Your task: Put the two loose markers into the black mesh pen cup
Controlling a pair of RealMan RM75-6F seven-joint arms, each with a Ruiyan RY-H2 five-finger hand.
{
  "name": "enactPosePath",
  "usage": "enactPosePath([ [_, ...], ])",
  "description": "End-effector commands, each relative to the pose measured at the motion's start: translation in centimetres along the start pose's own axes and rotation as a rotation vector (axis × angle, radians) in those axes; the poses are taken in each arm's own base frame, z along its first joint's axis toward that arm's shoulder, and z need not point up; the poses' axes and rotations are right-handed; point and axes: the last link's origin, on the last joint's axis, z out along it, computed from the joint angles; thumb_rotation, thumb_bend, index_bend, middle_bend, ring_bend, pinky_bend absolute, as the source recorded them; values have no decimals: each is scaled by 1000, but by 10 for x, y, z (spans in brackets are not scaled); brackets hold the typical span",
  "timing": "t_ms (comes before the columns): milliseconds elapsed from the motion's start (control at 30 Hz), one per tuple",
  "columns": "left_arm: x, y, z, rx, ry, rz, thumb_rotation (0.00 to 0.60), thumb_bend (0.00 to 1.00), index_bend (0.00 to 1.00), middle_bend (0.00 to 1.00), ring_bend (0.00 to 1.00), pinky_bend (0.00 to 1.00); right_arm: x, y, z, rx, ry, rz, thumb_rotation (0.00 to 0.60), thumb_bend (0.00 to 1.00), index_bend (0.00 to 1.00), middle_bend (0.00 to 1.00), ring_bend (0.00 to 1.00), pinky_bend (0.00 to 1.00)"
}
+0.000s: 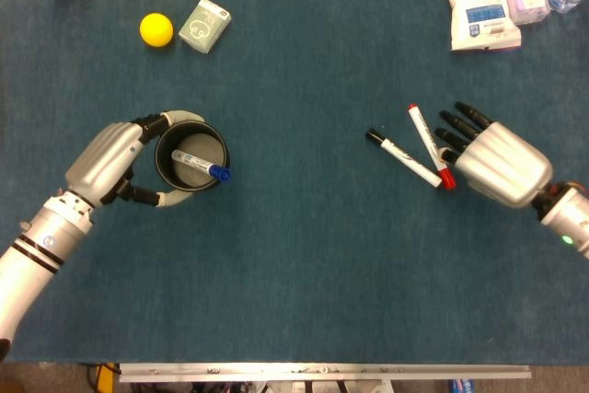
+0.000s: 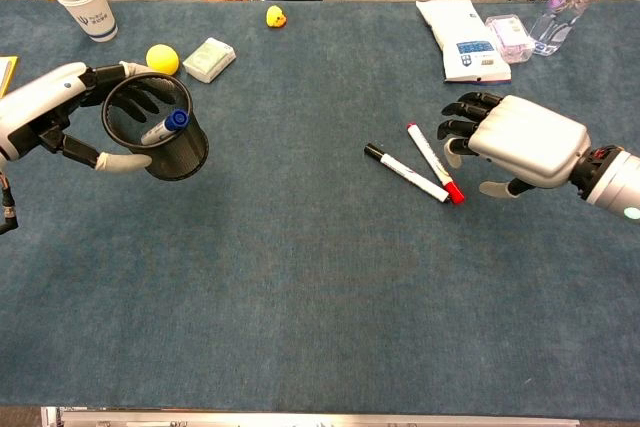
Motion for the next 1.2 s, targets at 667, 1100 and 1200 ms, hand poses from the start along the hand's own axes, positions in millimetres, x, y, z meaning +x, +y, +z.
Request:
enactPosePath([
  [667,1,-4,-3,12,5,-5,600,216,355,403,356,311,-21,-9,34,18,-50,-32,600,168,473,273,132,132],
  [1100,0,-5,-3,6,6,-10,600,217,355,401,356,311,-21,-10,32,24,-70,-41,600,234,518,272,132,131],
  [1200,-1,-5,-2,4,4,-9,600,217,355,400,355,311,-22,-9,32,19,-75,-36,600,260,526,272,132,131],
])
